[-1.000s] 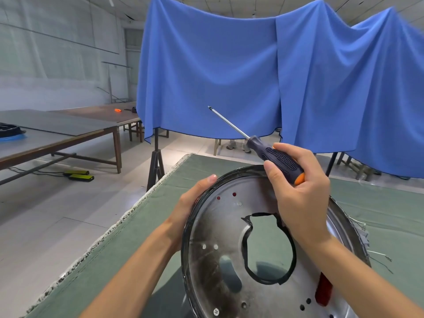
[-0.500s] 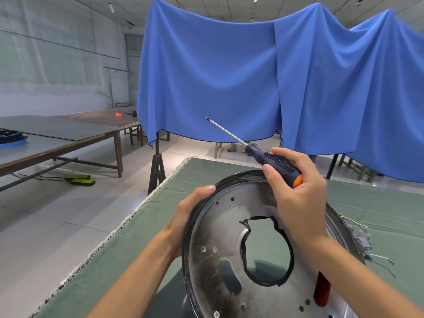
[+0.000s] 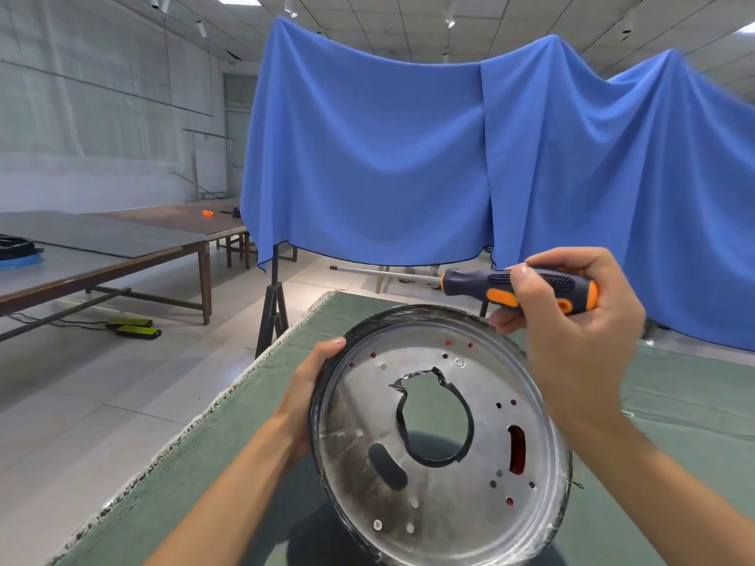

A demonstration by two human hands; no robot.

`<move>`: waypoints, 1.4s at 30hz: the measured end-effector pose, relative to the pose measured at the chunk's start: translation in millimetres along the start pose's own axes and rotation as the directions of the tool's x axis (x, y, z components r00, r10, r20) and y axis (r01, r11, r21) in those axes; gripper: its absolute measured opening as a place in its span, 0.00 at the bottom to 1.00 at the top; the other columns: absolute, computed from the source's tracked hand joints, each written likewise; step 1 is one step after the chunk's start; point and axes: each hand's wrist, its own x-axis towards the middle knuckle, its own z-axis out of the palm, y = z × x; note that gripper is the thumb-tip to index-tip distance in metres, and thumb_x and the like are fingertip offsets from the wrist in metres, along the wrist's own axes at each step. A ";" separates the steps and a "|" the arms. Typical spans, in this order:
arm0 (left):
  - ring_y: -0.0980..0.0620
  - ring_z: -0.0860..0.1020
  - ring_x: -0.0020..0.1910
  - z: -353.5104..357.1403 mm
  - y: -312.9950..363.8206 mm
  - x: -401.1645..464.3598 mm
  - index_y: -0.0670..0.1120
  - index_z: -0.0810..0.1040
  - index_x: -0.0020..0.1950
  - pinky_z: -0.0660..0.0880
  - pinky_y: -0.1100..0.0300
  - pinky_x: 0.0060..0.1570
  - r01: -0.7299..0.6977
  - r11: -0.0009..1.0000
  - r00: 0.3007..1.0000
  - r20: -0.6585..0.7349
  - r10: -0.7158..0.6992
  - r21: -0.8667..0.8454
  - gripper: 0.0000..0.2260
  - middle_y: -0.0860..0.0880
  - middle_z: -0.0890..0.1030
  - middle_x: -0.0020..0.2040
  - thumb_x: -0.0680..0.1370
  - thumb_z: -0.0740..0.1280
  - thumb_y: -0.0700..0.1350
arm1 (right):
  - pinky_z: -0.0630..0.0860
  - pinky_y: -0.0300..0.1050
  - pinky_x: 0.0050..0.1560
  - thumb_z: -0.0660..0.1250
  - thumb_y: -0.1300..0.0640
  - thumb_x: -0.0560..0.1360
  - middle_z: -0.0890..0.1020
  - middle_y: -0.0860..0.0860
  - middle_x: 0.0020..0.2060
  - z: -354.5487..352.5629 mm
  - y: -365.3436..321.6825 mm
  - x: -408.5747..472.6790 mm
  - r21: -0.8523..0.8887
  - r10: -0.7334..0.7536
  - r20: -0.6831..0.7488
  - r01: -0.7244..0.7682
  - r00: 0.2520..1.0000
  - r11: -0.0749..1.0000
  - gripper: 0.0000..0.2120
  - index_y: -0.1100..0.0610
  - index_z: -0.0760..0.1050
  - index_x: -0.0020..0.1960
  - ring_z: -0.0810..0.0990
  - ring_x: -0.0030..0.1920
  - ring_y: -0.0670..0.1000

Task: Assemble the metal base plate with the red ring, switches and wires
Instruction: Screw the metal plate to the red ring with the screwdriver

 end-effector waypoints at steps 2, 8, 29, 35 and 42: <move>0.45 0.82 0.45 -0.3 -0.8 0.7 0.45 0.85 0.49 0.78 0.55 0.45 0.001 1.000 1.000 -0.016 -0.001 -0.003 0.22 0.40 0.83 0.50 0.67 0.67 0.60 | 0.73 0.38 0.23 0.68 0.59 0.70 0.79 0.56 0.30 -2.6 -4.6 5.6 -0.029 -0.033 -0.022 0.032 0.999 0.999 0.05 0.51 0.74 0.39 0.79 0.23 0.53; 0.45 0.83 0.43 -1.7 -2.0 2.7 0.46 0.85 0.48 0.79 0.59 0.38 -0.005 1.000 1.000 -0.023 0.006 0.027 0.20 0.41 0.84 0.48 0.68 0.65 0.59 | 0.67 0.38 0.19 0.67 0.59 0.67 0.76 0.51 0.24 -12.7 -7.7 21.0 -0.153 -0.078 -0.107 0.061 0.991 0.986 0.06 0.50 0.72 0.34 0.75 0.19 0.55; 0.51 0.82 0.33 -4.7 -10.0 7.3 0.41 0.81 0.50 0.76 0.65 0.28 -0.114 0.993 0.992 -0.055 0.116 0.040 0.15 0.44 0.84 0.38 0.77 0.59 0.50 | 0.63 0.28 0.25 0.66 0.60 0.63 0.71 0.41 0.20 -8.3 -10.5 26.8 -0.266 -0.130 -0.071 0.107 0.989 0.958 0.04 0.53 0.72 0.32 0.68 0.23 0.42; 0.53 0.79 0.27 -4.0 -8.5 5.9 0.43 0.81 0.40 0.73 0.68 0.25 -0.134 0.990 0.989 -0.055 0.135 0.035 0.14 0.46 0.81 0.31 0.74 0.61 0.50 | 0.62 0.25 0.26 0.66 0.60 0.63 0.72 0.41 0.21 -10.8 -16.5 29.3 -0.304 -0.158 -0.018 0.145 0.987 0.942 0.05 0.52 0.71 0.31 0.69 0.24 0.41; 0.60 0.74 0.20 0.7 -3.7 3.2 0.50 0.84 0.32 0.67 0.73 0.20 -0.143 0.984 0.990 0.014 0.142 0.102 0.22 0.54 0.77 0.24 0.79 0.56 0.49 | 0.61 0.27 0.25 0.65 0.58 0.62 0.71 0.42 0.21 -8.4 -20.9 28.8 -0.352 -0.146 0.022 0.144 0.989 0.925 0.04 0.53 0.71 0.31 0.68 0.24 0.42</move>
